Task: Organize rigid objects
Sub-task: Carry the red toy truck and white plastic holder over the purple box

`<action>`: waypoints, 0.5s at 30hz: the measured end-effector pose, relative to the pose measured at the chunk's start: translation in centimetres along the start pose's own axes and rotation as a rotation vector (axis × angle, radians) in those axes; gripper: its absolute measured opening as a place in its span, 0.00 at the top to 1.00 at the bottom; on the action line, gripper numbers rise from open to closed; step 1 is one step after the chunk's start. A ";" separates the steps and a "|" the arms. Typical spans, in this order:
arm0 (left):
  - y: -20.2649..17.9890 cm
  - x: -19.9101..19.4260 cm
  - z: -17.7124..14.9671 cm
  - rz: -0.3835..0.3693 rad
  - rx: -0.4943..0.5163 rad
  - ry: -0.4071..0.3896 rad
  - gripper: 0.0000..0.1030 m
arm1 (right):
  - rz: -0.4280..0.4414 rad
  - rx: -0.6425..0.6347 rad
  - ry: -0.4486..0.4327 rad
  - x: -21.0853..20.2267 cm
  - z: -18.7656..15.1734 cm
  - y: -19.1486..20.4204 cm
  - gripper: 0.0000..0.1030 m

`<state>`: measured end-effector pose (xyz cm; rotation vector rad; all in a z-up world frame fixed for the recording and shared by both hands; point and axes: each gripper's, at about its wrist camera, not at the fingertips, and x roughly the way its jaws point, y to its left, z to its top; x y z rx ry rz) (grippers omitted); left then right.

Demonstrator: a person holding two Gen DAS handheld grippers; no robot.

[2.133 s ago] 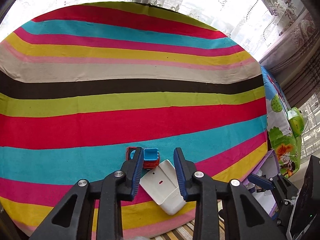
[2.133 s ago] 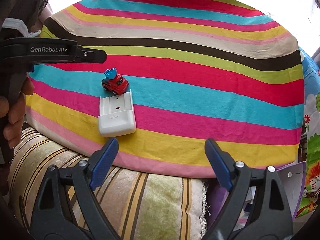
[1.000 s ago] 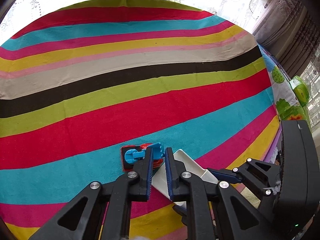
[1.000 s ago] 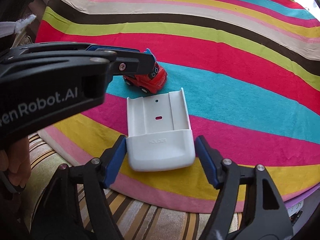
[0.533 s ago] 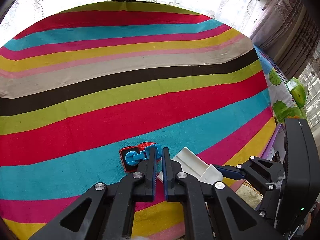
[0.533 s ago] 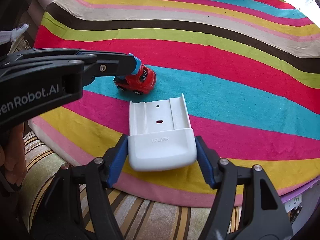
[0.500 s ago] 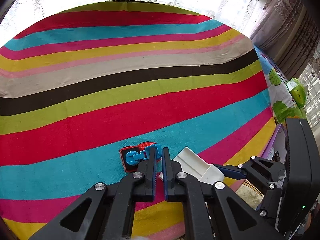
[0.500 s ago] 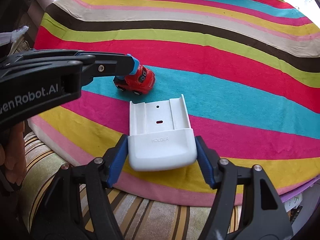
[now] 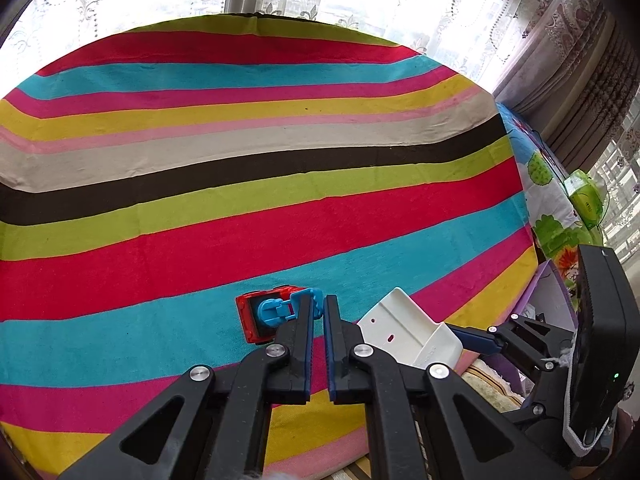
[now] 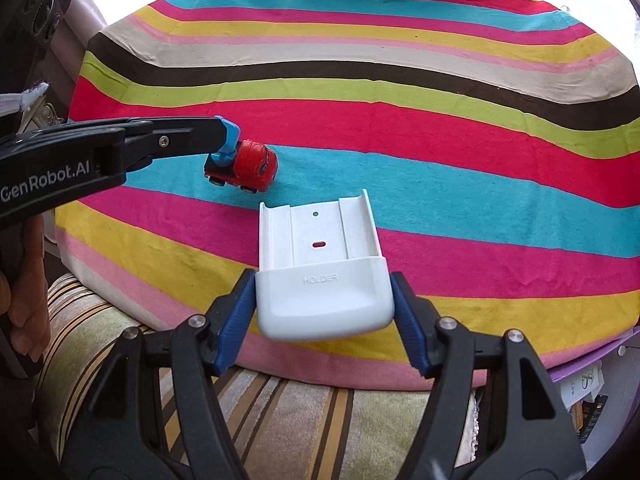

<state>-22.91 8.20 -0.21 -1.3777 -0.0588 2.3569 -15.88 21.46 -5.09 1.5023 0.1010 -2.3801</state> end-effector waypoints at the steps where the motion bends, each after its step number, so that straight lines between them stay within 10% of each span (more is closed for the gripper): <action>1: -0.1 -0.1 0.0 0.000 0.000 -0.003 0.95 | -0.003 0.003 -0.002 -0.2 -0.1 -0.2 0.33; 15: -2.9 -1.6 -0.3 -0.020 0.037 -0.019 0.95 | -0.068 0.040 -0.043 -3.8 -2.5 -2.0 0.33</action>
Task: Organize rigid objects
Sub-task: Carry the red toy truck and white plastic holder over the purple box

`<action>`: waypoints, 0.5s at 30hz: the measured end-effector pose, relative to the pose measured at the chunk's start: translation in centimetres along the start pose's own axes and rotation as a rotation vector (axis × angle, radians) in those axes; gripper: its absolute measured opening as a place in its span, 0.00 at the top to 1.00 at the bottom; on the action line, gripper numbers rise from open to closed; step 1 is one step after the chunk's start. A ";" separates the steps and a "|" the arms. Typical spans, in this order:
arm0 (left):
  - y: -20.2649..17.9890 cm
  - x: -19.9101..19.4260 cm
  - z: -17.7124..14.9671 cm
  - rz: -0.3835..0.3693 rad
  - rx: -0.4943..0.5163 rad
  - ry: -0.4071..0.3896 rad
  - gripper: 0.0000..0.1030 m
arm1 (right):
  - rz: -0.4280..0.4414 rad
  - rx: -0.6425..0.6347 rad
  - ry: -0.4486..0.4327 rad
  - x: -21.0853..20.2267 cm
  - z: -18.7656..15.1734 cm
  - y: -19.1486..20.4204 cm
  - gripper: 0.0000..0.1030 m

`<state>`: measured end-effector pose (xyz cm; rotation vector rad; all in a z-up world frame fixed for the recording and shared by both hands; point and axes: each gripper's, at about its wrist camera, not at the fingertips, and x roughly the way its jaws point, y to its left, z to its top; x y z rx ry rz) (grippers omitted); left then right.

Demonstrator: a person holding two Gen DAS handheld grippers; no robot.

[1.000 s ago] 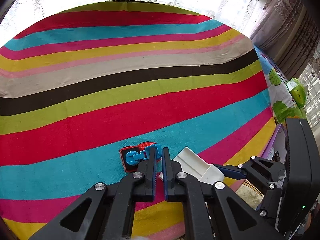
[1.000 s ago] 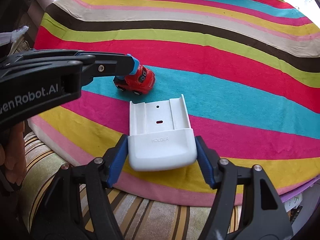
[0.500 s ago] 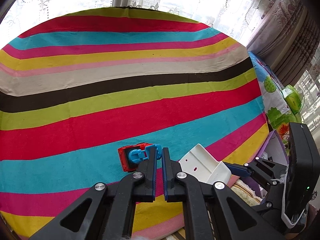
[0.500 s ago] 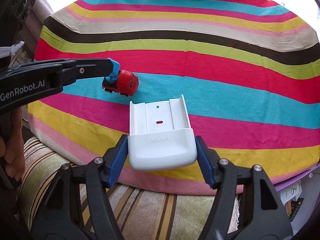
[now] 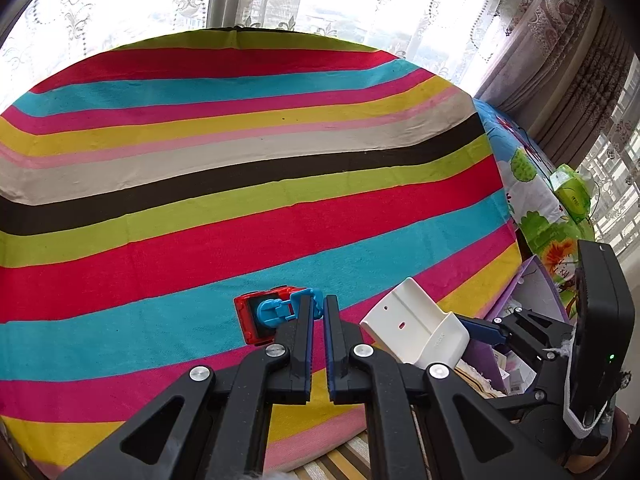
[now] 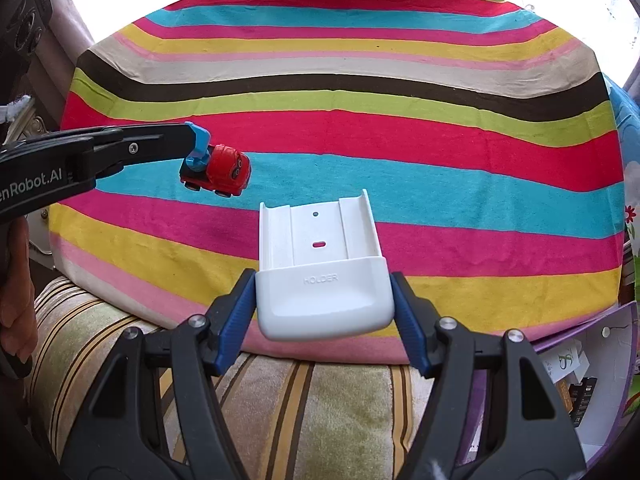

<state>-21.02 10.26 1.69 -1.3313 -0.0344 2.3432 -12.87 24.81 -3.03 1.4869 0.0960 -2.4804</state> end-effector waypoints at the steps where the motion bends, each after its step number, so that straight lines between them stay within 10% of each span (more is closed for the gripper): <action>1: -0.3 -0.1 0.0 -0.002 0.004 0.000 0.95 | -0.007 0.005 -0.003 -0.2 0.1 -0.2 0.33; 15: -5.5 -0.1 -0.7 -0.049 0.081 0.010 0.95 | -0.085 0.072 -0.031 -2.7 -1.9 -4.1 0.33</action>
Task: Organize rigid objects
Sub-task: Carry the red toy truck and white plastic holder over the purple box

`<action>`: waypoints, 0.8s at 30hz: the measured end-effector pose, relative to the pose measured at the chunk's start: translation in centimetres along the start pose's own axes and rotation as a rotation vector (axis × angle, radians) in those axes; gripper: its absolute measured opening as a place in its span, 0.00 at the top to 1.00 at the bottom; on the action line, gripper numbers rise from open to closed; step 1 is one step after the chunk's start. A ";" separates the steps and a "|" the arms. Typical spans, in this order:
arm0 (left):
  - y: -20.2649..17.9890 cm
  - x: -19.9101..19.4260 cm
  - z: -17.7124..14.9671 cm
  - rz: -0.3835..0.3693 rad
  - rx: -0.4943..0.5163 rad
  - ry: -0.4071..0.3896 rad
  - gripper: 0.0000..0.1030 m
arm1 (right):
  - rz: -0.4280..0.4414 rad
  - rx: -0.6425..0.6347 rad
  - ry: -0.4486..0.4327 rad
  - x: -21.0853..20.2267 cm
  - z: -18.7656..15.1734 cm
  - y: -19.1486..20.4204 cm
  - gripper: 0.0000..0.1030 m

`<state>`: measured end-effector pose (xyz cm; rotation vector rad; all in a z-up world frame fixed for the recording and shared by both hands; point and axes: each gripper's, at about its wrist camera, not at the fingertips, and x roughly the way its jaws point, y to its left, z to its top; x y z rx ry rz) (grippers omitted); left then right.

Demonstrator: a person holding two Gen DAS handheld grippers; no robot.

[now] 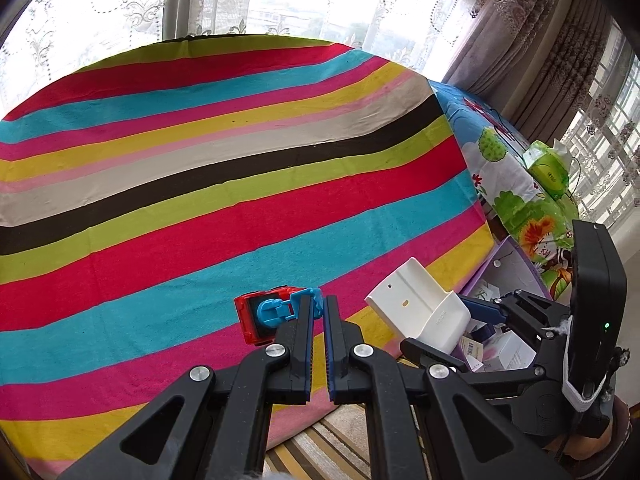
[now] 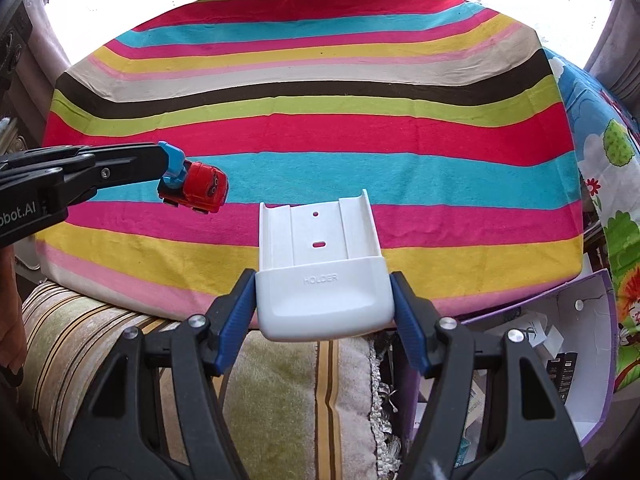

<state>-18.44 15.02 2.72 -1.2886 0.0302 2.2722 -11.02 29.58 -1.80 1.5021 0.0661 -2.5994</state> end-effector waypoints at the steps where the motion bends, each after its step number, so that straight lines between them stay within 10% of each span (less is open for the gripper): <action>1: -0.3 0.0 0.0 -0.003 0.005 0.001 0.95 | -0.004 0.005 -0.001 -0.2 -0.2 -0.3 0.33; 24: -10.6 1.9 -0.6 -0.122 0.142 0.063 0.95 | -0.137 0.147 0.009 -3.9 -5.4 -9.3 0.33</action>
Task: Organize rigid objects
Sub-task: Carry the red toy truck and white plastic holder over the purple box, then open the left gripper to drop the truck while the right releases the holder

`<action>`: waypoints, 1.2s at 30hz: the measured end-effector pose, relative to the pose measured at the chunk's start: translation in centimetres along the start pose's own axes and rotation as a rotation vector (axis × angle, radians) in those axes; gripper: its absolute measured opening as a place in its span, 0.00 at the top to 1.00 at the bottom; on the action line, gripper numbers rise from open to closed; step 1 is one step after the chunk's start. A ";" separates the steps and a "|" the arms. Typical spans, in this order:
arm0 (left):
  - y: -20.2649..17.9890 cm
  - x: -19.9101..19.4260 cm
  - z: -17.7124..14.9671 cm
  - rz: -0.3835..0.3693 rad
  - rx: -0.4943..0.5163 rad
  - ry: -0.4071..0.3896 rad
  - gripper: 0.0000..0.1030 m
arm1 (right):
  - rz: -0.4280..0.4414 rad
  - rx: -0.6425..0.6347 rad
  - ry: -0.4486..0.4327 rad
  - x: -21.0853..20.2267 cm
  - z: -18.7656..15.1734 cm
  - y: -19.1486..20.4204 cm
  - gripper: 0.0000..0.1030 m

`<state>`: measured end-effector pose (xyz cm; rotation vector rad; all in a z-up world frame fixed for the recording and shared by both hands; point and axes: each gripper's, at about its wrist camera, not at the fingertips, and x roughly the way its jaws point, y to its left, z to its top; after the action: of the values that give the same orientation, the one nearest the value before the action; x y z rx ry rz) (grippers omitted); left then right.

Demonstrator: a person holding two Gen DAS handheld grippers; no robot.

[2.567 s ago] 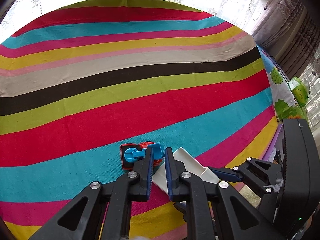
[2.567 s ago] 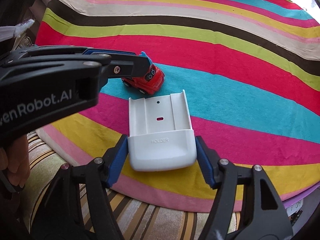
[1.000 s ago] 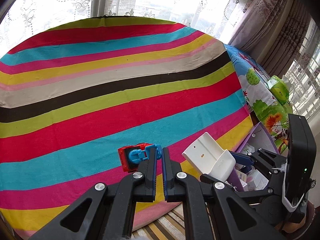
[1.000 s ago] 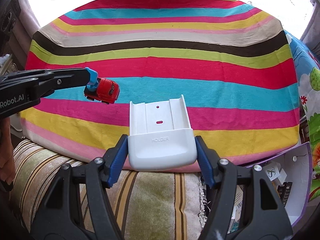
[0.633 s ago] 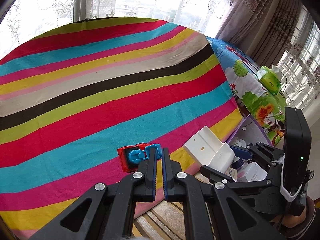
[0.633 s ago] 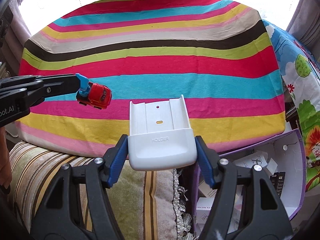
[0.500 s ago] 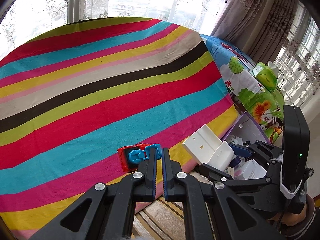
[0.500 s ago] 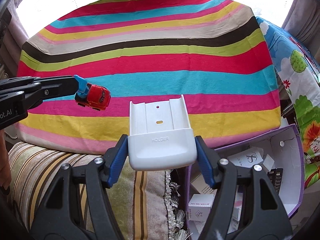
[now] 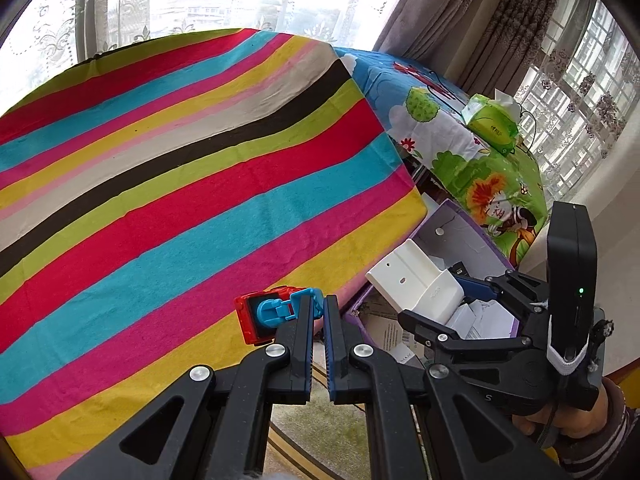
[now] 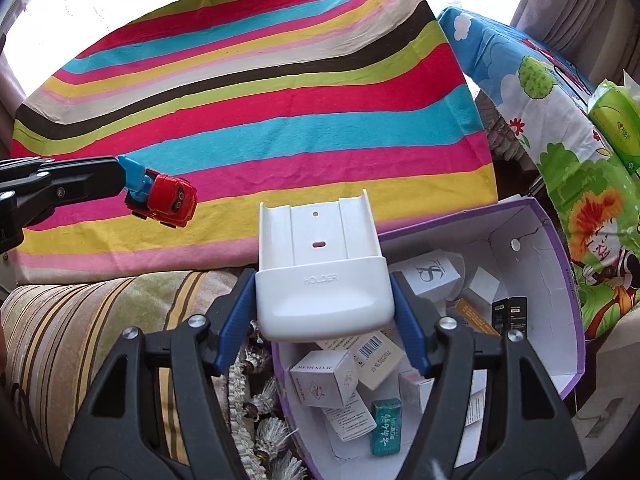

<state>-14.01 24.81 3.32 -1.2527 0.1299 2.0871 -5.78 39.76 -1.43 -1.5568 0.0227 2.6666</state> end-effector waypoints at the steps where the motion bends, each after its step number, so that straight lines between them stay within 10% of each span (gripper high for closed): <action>1: -0.7 0.3 0.0 -0.008 0.008 0.007 0.95 | -0.010 0.012 0.001 -0.2 -0.3 -0.7 0.33; 19: -9.2 6.4 -0.4 -0.147 0.069 0.176 0.92 | -0.220 0.184 0.019 -3.0 -4.4 -9.6 0.32; 26: -9.1 5.4 -1.2 -0.141 0.046 0.174 0.41 | -0.250 0.203 0.009 -4.6 -5.0 -9.8 0.22; 36: -12.1 2.7 -3.9 -0.113 0.081 0.153 0.24 | -0.306 0.271 -0.020 -8.6 -8.4 -10.0 0.19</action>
<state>-4.62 33.70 2.08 -1.3390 0.2051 1.8713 6.29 49.04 2.10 -1.3308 0.1278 2.3311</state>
